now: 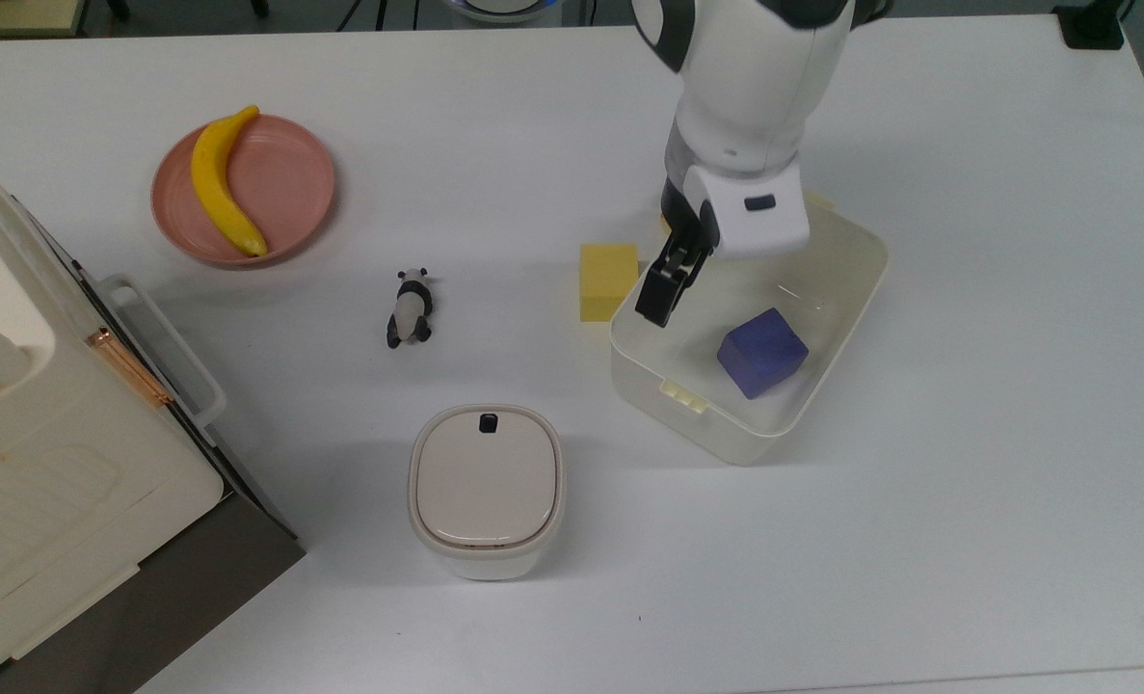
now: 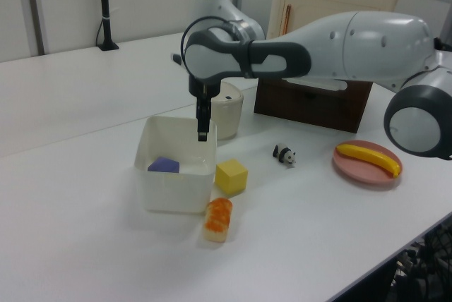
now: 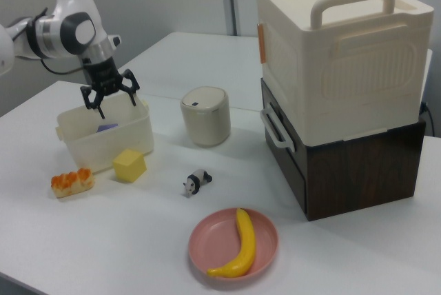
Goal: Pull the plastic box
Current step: 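Lift the gripper out of the box and raise it away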
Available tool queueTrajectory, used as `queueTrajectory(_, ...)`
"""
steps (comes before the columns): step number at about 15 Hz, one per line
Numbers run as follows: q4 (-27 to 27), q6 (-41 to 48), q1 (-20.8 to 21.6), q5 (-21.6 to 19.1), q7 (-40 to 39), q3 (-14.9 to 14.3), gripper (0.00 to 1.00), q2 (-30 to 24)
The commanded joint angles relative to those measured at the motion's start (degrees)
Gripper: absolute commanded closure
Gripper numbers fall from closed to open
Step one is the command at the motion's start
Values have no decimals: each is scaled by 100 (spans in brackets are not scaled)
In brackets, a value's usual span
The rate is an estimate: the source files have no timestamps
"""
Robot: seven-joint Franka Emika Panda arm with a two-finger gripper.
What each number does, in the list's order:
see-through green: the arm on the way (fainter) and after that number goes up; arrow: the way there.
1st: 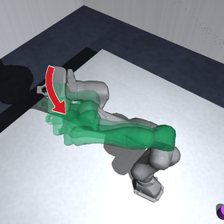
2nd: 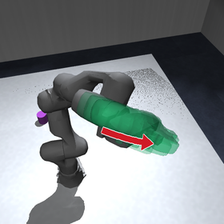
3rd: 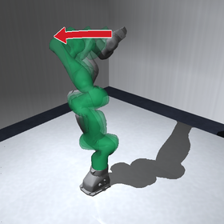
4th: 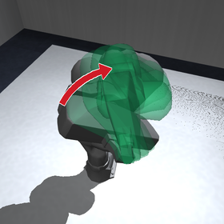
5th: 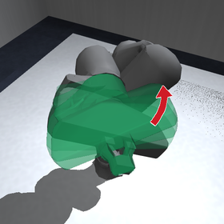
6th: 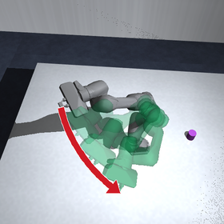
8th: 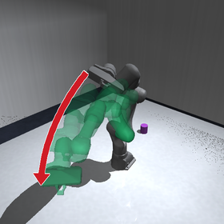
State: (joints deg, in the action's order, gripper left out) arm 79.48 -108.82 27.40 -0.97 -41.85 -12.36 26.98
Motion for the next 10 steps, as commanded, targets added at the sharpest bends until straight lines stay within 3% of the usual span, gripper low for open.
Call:
queueTrajectory(1, 191, 316, 55, -96, 554, -30, 0, -666)
queueTrajectory(7, 156, 1458, -392, -79, 1889, 40, 0, -1334)
queueTrajectory(10, 156, 1723, -1121, -35, 2592, 417, 0, -1598)
